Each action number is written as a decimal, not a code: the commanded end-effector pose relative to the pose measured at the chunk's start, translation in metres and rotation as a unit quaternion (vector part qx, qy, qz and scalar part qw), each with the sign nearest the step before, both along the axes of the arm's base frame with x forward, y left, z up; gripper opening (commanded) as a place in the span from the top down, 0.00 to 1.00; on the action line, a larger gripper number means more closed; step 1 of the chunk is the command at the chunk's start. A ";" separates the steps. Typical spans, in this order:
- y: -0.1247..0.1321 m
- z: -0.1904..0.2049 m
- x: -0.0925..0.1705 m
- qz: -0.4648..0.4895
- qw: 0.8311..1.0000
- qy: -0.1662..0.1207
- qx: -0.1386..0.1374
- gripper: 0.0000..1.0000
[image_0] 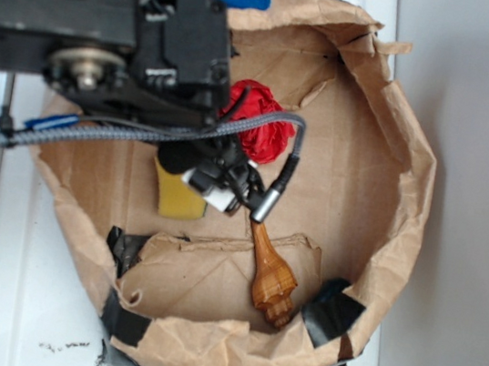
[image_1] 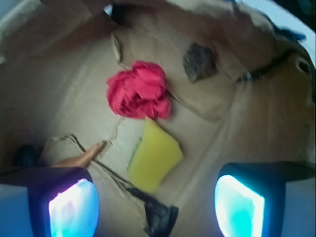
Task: Grab the green sponge.
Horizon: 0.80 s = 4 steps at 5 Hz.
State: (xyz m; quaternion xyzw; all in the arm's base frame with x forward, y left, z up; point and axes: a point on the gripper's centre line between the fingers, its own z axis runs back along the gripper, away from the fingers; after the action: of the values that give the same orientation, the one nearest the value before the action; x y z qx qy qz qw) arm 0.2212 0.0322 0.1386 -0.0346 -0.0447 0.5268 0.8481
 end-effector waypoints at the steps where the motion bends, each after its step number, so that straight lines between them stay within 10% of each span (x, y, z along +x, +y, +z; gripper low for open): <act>1: 0.000 0.006 0.003 0.000 1.000 -0.013 0.001 0.00; 4: -0.029 0.007 0.019 -0.031 0.999 -0.013 -0.010 0.00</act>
State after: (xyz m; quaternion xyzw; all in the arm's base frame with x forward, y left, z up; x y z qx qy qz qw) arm 0.2342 0.0041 0.1345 -0.0395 -0.0280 0.5031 0.8629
